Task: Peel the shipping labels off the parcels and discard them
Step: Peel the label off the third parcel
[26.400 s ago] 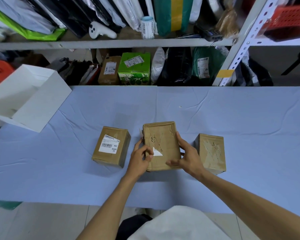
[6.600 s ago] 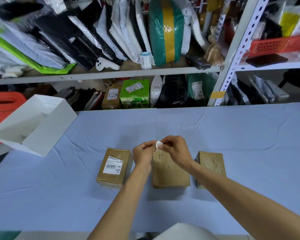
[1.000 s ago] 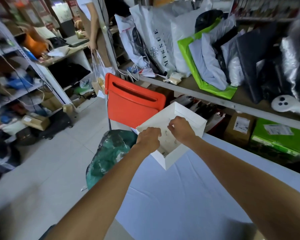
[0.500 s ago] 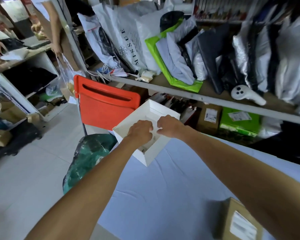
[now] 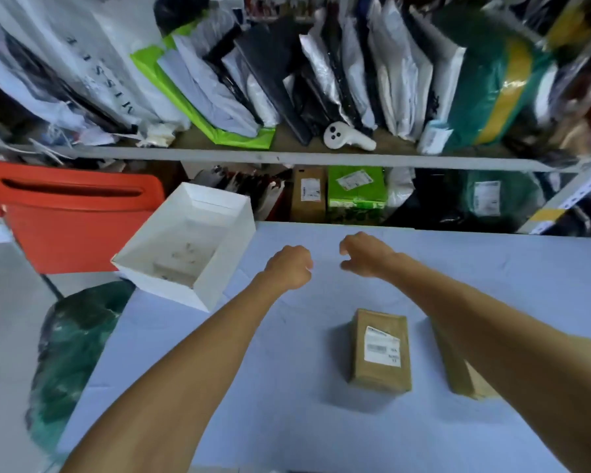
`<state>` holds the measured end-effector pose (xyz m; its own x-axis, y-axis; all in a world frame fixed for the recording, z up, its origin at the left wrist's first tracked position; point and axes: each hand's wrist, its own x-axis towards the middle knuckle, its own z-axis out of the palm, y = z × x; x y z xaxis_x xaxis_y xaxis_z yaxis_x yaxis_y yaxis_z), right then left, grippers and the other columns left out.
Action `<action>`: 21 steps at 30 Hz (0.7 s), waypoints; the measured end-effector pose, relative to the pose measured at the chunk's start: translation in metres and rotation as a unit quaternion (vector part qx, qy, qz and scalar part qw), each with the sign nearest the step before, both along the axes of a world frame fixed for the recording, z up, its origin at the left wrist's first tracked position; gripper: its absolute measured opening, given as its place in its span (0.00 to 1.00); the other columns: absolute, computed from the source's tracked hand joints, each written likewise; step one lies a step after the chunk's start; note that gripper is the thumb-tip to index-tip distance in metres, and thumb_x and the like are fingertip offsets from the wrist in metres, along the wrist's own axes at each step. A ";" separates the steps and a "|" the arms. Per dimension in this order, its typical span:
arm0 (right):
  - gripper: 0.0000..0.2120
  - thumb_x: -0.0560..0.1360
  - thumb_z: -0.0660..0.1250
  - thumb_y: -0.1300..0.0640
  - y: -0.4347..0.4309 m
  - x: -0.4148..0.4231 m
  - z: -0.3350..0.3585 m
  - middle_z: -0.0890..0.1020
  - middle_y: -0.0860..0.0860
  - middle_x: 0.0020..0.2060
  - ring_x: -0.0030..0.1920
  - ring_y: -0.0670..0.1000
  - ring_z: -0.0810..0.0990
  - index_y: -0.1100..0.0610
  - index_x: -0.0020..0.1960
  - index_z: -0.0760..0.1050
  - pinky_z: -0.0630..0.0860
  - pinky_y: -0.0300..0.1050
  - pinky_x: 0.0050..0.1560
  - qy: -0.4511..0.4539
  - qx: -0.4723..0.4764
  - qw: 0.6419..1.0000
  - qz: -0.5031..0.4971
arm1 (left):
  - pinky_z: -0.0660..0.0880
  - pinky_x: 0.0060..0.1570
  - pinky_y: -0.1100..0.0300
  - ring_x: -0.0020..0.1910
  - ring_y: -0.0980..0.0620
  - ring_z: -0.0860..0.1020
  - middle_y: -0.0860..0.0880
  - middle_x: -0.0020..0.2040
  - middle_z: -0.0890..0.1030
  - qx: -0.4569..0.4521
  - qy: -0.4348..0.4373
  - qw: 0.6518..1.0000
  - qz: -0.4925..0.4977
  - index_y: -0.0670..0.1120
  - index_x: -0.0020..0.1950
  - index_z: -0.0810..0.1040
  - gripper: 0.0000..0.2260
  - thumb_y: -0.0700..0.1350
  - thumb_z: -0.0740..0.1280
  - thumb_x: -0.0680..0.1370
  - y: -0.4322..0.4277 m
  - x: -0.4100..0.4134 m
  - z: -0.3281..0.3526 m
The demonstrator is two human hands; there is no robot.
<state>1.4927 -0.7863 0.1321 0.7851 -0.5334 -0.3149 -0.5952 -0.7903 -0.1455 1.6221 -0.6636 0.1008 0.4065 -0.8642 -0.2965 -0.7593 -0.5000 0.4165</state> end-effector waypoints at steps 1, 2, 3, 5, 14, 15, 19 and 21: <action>0.18 0.76 0.66 0.54 -0.007 -0.020 -0.003 0.75 0.59 0.61 0.61 0.60 0.75 0.59 0.64 0.73 0.73 0.50 0.58 0.006 0.002 1.000 -0.021 | 0.76 0.57 0.51 0.57 0.43 0.77 0.44 0.59 0.79 0.001 0.005 1.000 -0.012 0.46 0.58 0.80 0.12 0.40 0.66 0.75 -0.008 -0.012 -0.002; 0.18 0.76 0.66 0.54 -0.012 -0.039 -0.006 0.75 0.59 0.61 0.61 0.60 0.75 0.60 0.64 0.72 0.73 0.50 0.58 0.010 0.002 0.999 -0.040 | 0.76 0.57 0.51 0.57 0.43 0.77 0.44 0.59 0.79 0.002 0.009 1.000 -0.021 0.46 0.58 0.80 0.12 0.40 0.66 0.75 -0.015 -0.023 -0.003; 0.18 0.76 0.67 0.54 -0.017 -0.057 -0.007 0.75 0.59 0.61 0.60 0.60 0.75 0.60 0.64 0.72 0.73 0.49 0.58 0.015 -0.002 0.999 -0.052 | 0.76 0.57 0.52 0.57 0.43 0.77 0.44 0.58 0.80 0.001 0.012 1.000 -0.028 0.45 0.58 0.80 0.12 0.39 0.66 0.75 -0.022 -0.035 -0.004; 0.19 0.76 0.67 0.53 -0.027 -0.088 -0.010 0.75 0.59 0.60 0.60 0.60 0.75 0.60 0.64 0.72 0.73 0.49 0.57 0.030 -0.007 0.997 -0.071 | 0.76 0.57 0.53 0.56 0.44 0.78 0.43 0.58 0.80 -0.005 0.025 0.999 -0.035 0.44 0.58 0.80 0.12 0.39 0.66 0.75 -0.035 -0.057 -0.007; 0.19 0.77 0.66 0.52 -0.051 -0.161 -0.027 0.75 0.59 0.61 0.58 0.60 0.76 0.61 0.64 0.71 0.75 0.53 0.58 0.053 0.012 0.997 -0.058 | 0.77 0.52 0.57 0.53 0.46 0.79 0.44 0.56 0.80 0.004 0.088 0.995 0.038 0.45 0.55 0.80 0.11 0.38 0.69 0.74 -0.044 -0.126 -0.035; 0.19 0.76 0.66 0.53 -0.051 -0.165 -0.030 0.75 0.59 0.60 0.58 0.60 0.76 0.61 0.64 0.71 0.75 0.53 0.58 0.050 0.018 0.997 -0.054 | 0.76 0.50 0.59 0.53 0.46 0.79 0.44 0.57 0.80 0.004 0.098 0.993 0.058 0.45 0.55 0.80 0.11 0.38 0.69 0.74 -0.040 -0.130 -0.039; 0.19 0.77 0.66 0.53 -0.052 -0.170 -0.039 0.74 0.59 0.61 0.58 0.60 0.76 0.61 0.63 0.71 0.75 0.52 0.57 0.038 0.037 0.997 -0.060 | 0.73 0.40 0.63 0.51 0.47 0.79 0.44 0.55 0.80 -0.011 0.149 0.983 0.105 0.47 0.54 0.79 0.09 0.39 0.69 0.74 -0.027 -0.142 -0.053; 0.19 0.77 0.65 0.53 -0.051 -0.168 -0.043 0.74 0.59 0.61 0.59 0.60 0.75 0.61 0.64 0.71 0.75 0.52 0.58 0.028 0.041 0.997 -0.056 | 0.73 0.45 0.63 0.52 0.48 0.79 0.44 0.57 0.80 -0.031 0.149 0.983 0.108 0.46 0.56 0.79 0.12 0.38 0.70 0.73 -0.024 -0.142 -0.056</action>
